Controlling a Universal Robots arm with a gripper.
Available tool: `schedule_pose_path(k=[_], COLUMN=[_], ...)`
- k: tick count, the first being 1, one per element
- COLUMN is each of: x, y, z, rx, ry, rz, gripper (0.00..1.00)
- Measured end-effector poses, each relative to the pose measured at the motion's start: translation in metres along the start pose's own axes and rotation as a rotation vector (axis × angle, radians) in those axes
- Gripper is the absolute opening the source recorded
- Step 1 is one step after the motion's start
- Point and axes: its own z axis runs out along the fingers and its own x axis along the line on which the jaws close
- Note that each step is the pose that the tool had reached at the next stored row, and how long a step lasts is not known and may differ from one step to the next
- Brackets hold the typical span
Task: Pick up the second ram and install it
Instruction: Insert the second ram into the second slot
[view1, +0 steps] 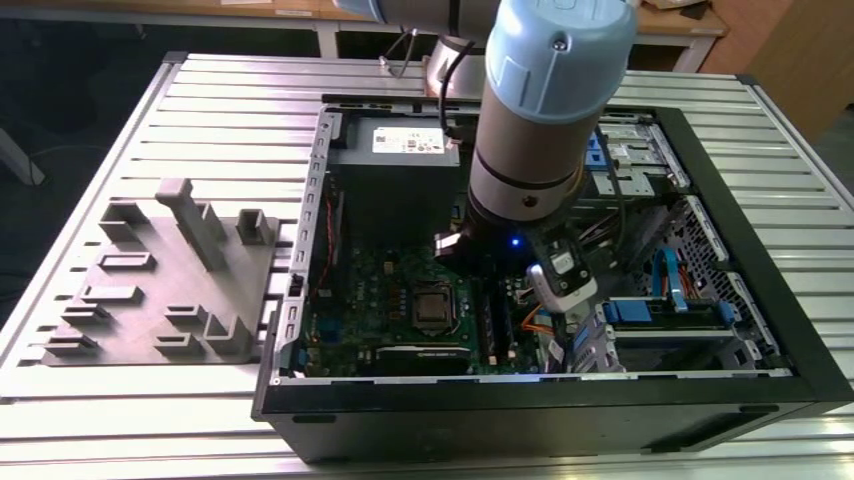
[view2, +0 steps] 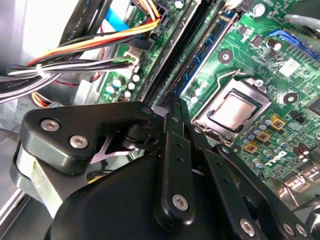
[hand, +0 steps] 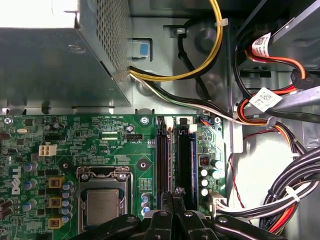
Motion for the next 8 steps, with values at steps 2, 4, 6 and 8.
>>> schedule_pose_path(k=[2, 4, 6, 8], x=[0.0001, 0.0001, 0.0001, 0.0002], y=[-0.0001, -0.0001, -0.0002, -0.0002], z=[0.0005, 0.0009, 0.0014, 0.0017], rx=[0.0003, 0.0004, 0.0007, 0.0007], ry=[-0.0002, -0.0002, -0.0003, -0.0003], rz=[0.0, 0.0, 0.0, 0.0], gripper=[0.08, 0.08, 0.08, 0.08])
